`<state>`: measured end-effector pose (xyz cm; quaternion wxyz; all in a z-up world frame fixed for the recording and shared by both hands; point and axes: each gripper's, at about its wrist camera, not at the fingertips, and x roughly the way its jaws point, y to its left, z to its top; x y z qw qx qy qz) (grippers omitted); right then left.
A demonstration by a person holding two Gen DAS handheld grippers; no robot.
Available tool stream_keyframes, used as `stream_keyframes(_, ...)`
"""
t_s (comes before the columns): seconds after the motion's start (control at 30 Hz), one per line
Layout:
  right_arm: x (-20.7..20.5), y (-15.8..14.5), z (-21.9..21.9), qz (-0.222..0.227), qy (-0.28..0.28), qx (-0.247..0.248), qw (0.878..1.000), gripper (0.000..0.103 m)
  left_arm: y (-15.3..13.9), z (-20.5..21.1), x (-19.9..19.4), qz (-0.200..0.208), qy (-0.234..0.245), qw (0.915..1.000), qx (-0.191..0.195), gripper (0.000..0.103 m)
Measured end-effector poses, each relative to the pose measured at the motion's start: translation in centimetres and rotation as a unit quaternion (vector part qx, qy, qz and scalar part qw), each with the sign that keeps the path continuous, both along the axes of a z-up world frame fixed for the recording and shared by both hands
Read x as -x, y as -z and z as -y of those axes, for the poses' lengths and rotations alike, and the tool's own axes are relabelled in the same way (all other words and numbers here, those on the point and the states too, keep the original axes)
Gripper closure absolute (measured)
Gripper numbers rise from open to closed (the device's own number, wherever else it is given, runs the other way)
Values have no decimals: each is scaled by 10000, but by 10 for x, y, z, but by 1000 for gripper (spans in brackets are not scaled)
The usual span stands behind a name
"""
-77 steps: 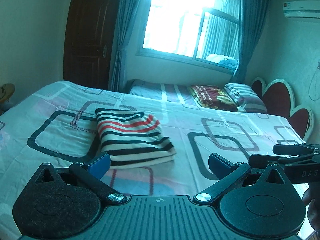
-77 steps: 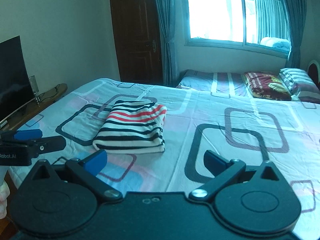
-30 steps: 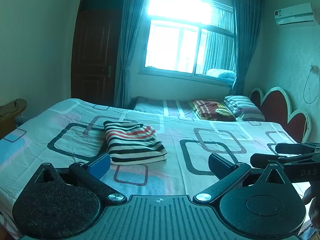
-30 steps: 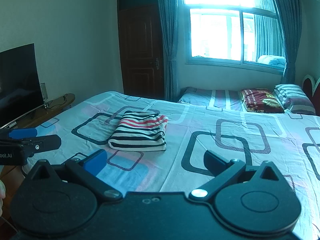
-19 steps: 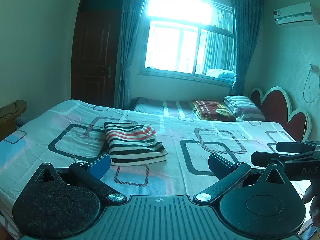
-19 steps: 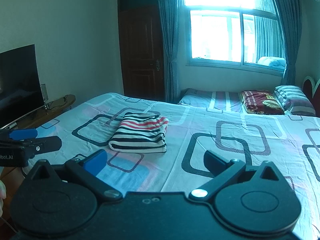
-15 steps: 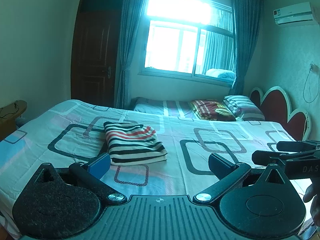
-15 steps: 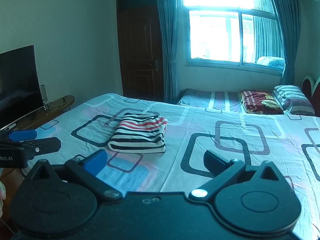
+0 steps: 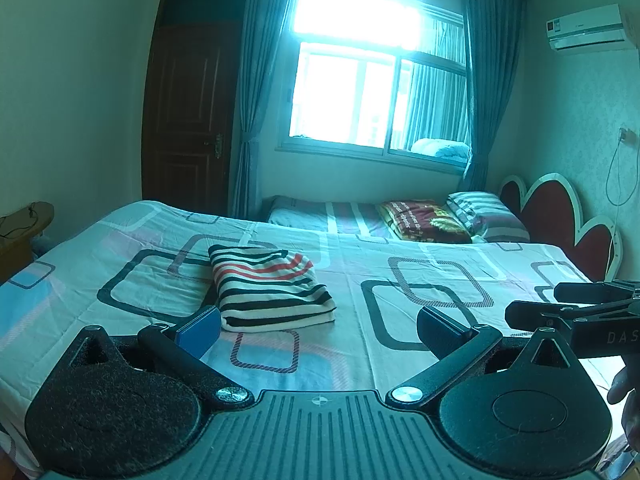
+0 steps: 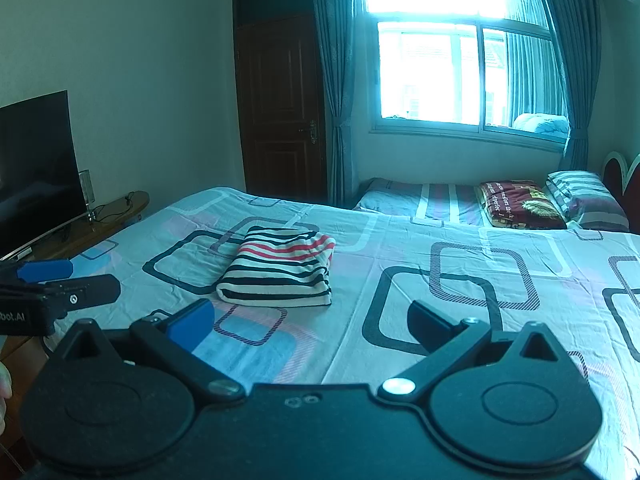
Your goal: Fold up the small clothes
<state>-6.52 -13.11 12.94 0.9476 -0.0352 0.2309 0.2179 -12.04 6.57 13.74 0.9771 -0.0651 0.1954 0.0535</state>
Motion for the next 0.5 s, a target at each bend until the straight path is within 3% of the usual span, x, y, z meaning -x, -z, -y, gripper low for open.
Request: stream_keyframes(0.5,1,-2,-5,27,-17,25,10000,1,-2,-4,3,46,17,10000,15,0)
